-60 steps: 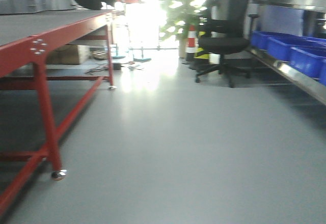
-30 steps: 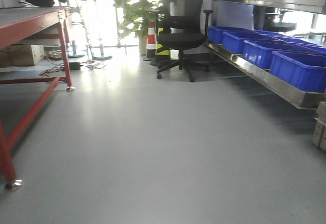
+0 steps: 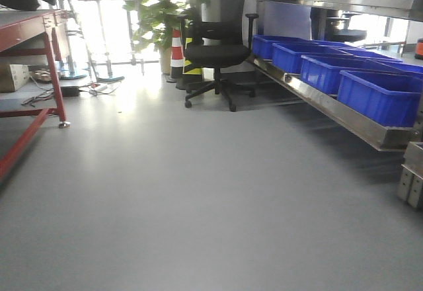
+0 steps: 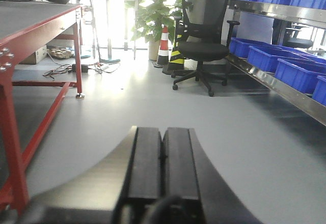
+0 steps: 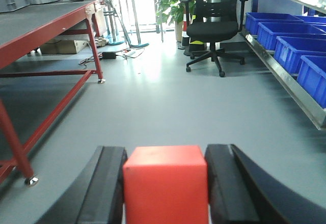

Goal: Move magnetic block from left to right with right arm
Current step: 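Drive the base along the red table toward the office chair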

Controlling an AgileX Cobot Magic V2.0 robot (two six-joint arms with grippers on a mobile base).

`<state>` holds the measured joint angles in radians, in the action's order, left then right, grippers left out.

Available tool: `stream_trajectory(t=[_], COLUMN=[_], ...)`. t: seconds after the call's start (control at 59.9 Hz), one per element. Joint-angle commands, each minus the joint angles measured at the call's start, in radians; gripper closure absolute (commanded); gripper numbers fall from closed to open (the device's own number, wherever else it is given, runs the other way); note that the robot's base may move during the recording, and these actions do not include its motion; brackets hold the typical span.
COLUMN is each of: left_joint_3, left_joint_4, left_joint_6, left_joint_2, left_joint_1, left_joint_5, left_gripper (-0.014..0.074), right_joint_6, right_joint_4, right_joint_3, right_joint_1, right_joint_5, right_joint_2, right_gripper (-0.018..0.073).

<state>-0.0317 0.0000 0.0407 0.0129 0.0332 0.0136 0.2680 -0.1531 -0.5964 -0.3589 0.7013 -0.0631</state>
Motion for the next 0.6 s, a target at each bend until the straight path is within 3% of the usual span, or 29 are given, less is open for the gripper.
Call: stream_trajectory(t=[0.0, 0.585], left_joint_3=[-0.011, -0.011], left_joint_4=[0.000, 0.000], left_joint_6=[0.007, 0.007], left_joint_2=[0.015, 0.015], left_joint_1=[0.000, 0.000], left_joint_5=[-0.088, -0.088], left_gripper=[0.0713, 0.0713], right_joint_6=[-0.010, -0.010], right_joint_4=[-0.017, -0.017], right_joint_3=[-0.026, -0.026], right_joint_1=[0.005, 0.005], right_joint_5=[-0.091, -0.092], right_joint_2=[-0.020, -0.020], right_gripper=[0.0440, 0.0440])
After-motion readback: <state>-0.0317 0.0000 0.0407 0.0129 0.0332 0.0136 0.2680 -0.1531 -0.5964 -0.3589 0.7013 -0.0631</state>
